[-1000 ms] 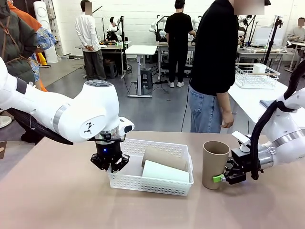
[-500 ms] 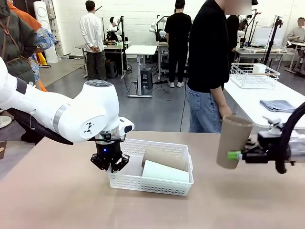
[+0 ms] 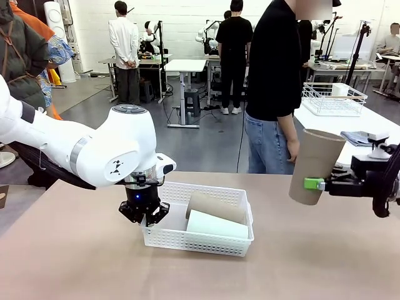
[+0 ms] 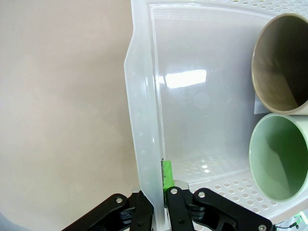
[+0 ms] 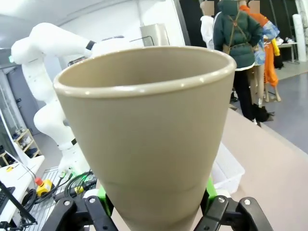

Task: Clean and organize the cups into the basket.
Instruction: Pick up the Reusable plastic cup from the right side of the table and stack it inside the Organizing basket in the center of the table.

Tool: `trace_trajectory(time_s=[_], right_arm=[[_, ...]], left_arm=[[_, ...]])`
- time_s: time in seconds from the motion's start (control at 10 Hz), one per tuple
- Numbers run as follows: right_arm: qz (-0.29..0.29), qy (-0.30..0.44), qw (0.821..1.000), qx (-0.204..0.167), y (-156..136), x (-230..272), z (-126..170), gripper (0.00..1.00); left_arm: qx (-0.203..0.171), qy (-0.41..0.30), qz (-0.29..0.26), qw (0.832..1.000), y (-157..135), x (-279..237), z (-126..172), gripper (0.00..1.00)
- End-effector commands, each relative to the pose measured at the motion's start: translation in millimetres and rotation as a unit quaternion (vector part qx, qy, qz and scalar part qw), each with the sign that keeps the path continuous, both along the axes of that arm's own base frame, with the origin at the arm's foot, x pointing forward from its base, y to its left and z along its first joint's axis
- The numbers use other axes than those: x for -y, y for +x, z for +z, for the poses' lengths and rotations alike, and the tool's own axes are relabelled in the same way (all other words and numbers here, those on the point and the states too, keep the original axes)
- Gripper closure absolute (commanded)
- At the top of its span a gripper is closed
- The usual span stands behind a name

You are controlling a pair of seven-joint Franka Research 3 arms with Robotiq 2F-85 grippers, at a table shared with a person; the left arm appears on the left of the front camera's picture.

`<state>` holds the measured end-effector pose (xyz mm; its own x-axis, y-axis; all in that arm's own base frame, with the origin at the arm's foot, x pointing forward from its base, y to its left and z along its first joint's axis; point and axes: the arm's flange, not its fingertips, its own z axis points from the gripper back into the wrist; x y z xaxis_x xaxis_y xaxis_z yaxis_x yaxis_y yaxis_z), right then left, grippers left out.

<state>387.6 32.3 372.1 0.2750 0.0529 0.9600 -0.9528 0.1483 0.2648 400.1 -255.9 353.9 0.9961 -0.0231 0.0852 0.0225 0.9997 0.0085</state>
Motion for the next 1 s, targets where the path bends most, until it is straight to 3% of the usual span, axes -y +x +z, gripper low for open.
trace_trajectory(time_s=[0.0, 0.1, 0.2, 0.3, 0.4, 0.6, 0.9], right_arm=[[0.014, 0.001, 1.0, 0.006, 9.6, 2.8, -10.4, 1.0], [0.014, 0.001, 1.0, 0.006, 9.6, 2.8, -10.4, 1.0], [0.002, 0.0, 1.0, -0.002, 2.3, 0.0, -12.0, 0.19], [-0.012, -0.125, 0.99, 0.056, -21.6, -17.2, 22.9, 0.19], [-0.021, -0.221, 0.973, 0.07, -30.3, -41.2, 53.2, 0.19], [0.004, -0.344, 0.937, 0.062, -23.8, -93.2, 98.7, 0.19], [0.036, -0.46, 0.887, 0.027, -7.1, -166.5, 127.6, 0.19]], left_arm=[[0.005, 0.0, 0.001, 1.0, -1.0, -0.1, 1.4, 1.0], [0.005, 0.0, 0.001, 1.0, -1.0, -0.1, 1.4, 1.0], [0.005, 0.0, 0.001, 1.0, -1.0, -0.1, 1.4, 1.0], [0.005, 0.0, 0.001, 1.0, -1.0, -0.1, 1.4, 1.0], [0.005, 0.0, 0.001, 1.0, -1.0, -0.1, 1.4, 1.0], [0.005, 0.0, 0.001, 1.0, -1.0, -0.1, 1.4, 1.0], [0.005, 0.0, 0.001, 1.0, -1.0, -0.1, 1.4, 1.0]])
